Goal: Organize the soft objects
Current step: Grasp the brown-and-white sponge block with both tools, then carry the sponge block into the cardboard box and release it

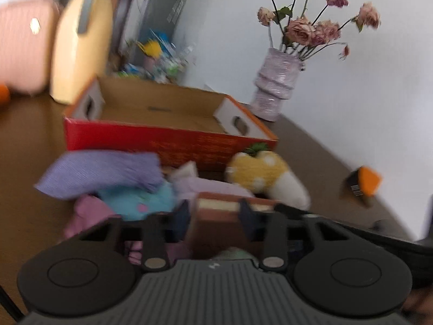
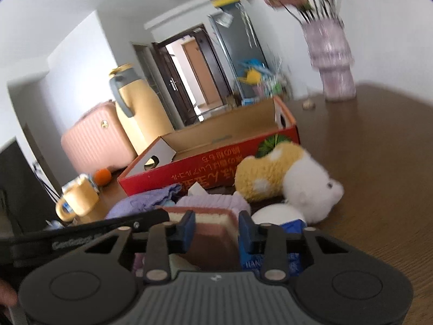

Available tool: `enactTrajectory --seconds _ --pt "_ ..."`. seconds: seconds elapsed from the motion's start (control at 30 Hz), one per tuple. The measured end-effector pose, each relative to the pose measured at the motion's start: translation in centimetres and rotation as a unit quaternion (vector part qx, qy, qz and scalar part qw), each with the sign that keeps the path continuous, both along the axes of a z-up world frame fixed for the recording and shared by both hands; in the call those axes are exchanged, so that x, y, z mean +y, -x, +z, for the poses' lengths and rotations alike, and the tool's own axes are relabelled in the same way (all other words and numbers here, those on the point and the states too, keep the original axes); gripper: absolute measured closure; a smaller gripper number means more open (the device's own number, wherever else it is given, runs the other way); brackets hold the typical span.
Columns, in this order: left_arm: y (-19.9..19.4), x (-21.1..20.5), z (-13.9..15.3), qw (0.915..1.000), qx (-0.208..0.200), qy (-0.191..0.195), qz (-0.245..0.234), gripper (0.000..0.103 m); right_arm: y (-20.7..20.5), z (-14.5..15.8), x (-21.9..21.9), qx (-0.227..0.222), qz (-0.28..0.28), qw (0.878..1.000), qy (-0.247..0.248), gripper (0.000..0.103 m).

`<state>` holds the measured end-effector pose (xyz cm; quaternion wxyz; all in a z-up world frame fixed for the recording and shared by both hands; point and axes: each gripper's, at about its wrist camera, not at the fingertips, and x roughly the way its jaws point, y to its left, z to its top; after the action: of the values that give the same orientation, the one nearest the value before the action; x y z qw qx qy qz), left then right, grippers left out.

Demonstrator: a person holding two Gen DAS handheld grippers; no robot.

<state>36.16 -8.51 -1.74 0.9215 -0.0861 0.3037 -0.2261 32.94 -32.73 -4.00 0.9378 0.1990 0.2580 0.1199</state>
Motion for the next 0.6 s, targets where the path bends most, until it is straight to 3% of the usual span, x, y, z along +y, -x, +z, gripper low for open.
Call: enactTrajectory --seconds 0.1,0.17,0.3,0.37,0.47,0.6 --pt "-0.4 0.3 0.2 0.9995 0.011 0.027 0.007 0.073 -0.8 0.1 -0.4 0.010 -0.006 1.000 -0.028 0.074" --pt "-0.2 0.6 1.0 0.9990 0.004 0.041 0.014 0.073 -0.3 1.1 0.1 -0.011 -0.007 1.000 -0.025 0.075" --pt "4.9 1.8 4.8 0.9954 -0.085 0.044 0.009 0.074 3.5 4.8 1.0 -0.095 0.020 0.995 -0.002 0.075" --pt "7.9 2.6 5.6 0.9934 -0.109 0.035 0.010 0.073 6.2 5.5 1.7 -0.114 0.046 0.992 0.009 0.075" --pt "12.5 4.4 4.7 0.9932 -0.114 0.021 0.000 0.073 9.9 4.4 3.3 -0.111 0.080 0.990 0.026 0.075" --pt "17.0 6.4 0.5 0.9970 -0.072 0.023 0.014 0.074 12.8 0.6 5.3 -0.074 0.107 0.991 0.041 0.075"
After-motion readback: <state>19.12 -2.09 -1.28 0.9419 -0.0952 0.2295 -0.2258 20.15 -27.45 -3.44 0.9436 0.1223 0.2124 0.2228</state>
